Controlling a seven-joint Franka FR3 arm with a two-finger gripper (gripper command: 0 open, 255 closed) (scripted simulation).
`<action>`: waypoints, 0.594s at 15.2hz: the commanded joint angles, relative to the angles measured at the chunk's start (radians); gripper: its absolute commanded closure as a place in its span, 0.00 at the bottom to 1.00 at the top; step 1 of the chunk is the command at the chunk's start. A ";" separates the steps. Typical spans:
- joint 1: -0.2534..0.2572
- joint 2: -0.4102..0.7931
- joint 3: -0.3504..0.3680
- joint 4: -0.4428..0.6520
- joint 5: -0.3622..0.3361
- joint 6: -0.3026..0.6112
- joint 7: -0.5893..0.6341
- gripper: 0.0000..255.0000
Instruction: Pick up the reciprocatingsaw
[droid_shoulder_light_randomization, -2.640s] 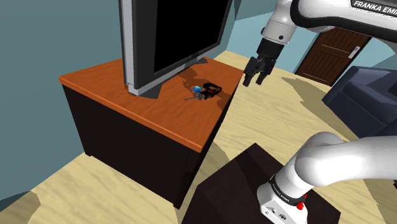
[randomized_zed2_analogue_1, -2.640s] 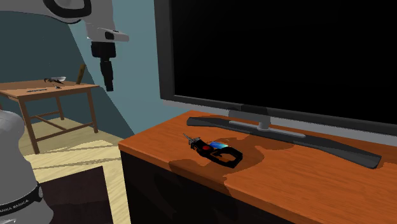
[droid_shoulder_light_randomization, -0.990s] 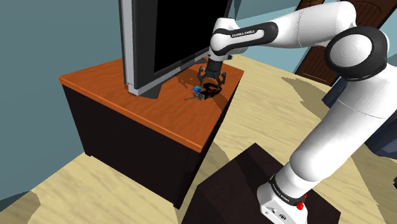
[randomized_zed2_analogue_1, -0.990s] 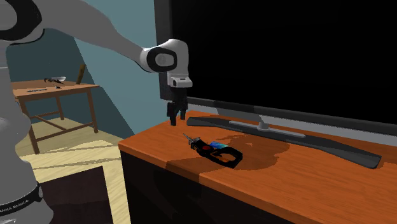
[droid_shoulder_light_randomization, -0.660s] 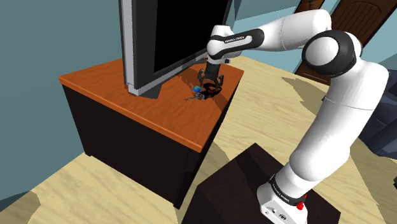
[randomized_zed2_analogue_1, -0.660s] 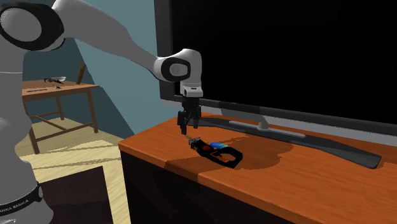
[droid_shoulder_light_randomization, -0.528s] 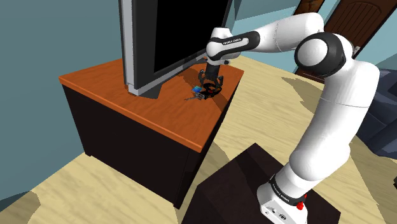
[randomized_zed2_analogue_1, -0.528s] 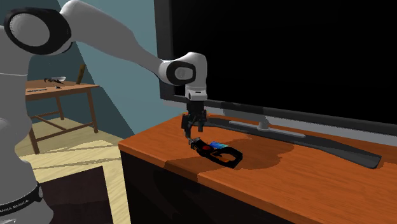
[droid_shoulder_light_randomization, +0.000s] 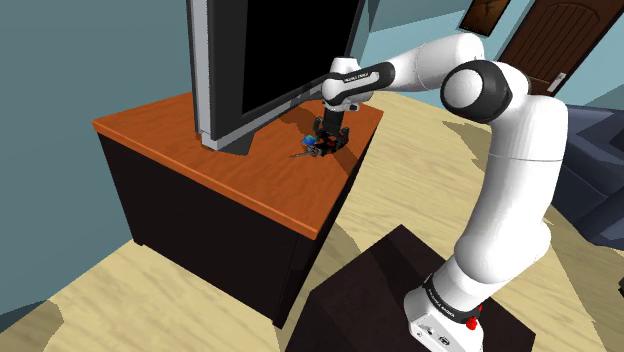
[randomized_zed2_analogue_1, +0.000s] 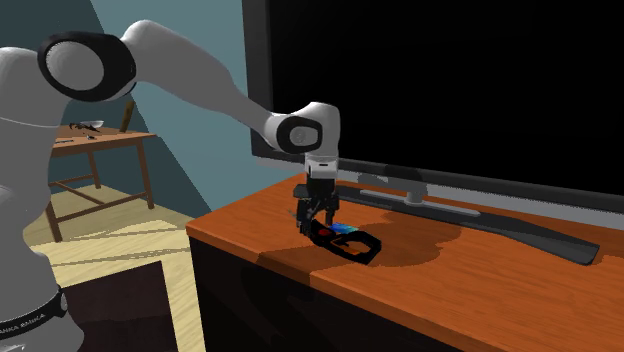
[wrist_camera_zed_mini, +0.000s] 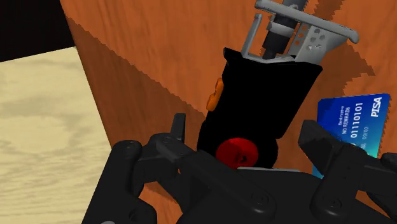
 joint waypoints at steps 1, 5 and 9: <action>-0.001 0.015 -0.001 -0.007 -0.001 0.022 0.001 0.00; -0.001 0.024 -0.002 -0.014 -0.002 0.038 0.002 1.00; -0.001 0.023 -0.001 -0.016 -0.002 0.039 0.002 1.00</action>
